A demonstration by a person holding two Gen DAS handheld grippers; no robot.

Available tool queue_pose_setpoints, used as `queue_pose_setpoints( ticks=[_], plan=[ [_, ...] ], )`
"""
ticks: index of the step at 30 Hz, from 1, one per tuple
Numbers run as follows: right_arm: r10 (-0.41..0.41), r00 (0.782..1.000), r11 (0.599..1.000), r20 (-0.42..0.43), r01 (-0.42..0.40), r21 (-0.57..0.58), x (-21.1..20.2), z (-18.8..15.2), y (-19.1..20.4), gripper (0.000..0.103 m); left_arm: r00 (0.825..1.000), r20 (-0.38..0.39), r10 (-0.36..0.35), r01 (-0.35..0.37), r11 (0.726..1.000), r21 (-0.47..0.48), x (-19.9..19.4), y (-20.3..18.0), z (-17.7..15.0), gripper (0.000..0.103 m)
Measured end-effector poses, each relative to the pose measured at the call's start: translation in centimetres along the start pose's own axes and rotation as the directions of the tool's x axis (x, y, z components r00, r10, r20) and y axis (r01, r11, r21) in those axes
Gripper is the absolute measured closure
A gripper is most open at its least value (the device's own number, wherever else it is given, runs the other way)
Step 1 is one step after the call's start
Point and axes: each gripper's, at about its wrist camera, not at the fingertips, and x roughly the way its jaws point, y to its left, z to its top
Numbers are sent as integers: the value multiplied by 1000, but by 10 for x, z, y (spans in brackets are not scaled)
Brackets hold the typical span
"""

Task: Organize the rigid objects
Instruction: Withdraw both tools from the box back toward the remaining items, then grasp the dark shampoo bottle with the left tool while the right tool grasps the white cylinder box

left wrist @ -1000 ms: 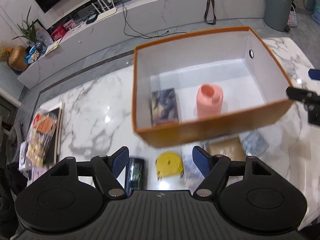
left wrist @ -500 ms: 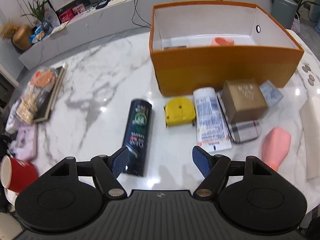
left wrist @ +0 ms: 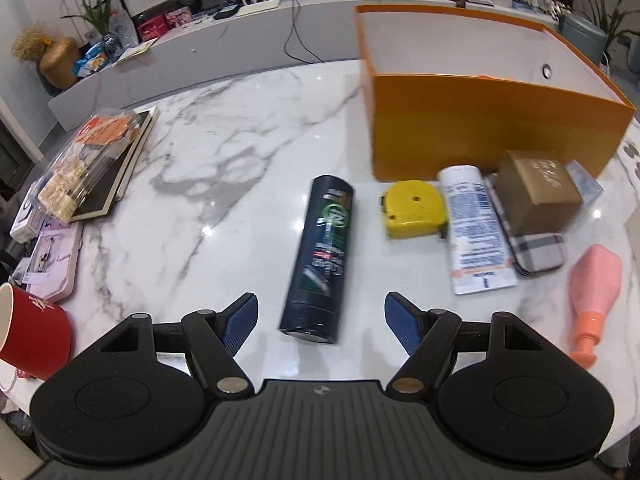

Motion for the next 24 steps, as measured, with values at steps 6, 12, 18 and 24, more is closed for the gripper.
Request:
queue_pose_setpoints(
  ticks=[6, 12, 18, 24],
  plan=[
    [10, 999, 999, -40, -12, -48, 18, -1, 19, 26, 1000, -19, -6, 6, 1000, -26, 15, 5, 3, 18],
    [14, 997, 996, -79, -21, -82, 36, -3, 32, 26, 999, -24, -28, 27, 999, -20, 25, -2, 6, 18],
    [17, 993, 994, -115, -30, -108, 49, -5, 41, 26, 999, -40, -21, 21, 1000, -5, 36, -7, 9, 18],
    [17, 990, 992, -139, -34, -120, 59, -6, 43, 27, 998, -50, -27, 26, 1000, -8, 45, -10, 11, 18]
  ],
)
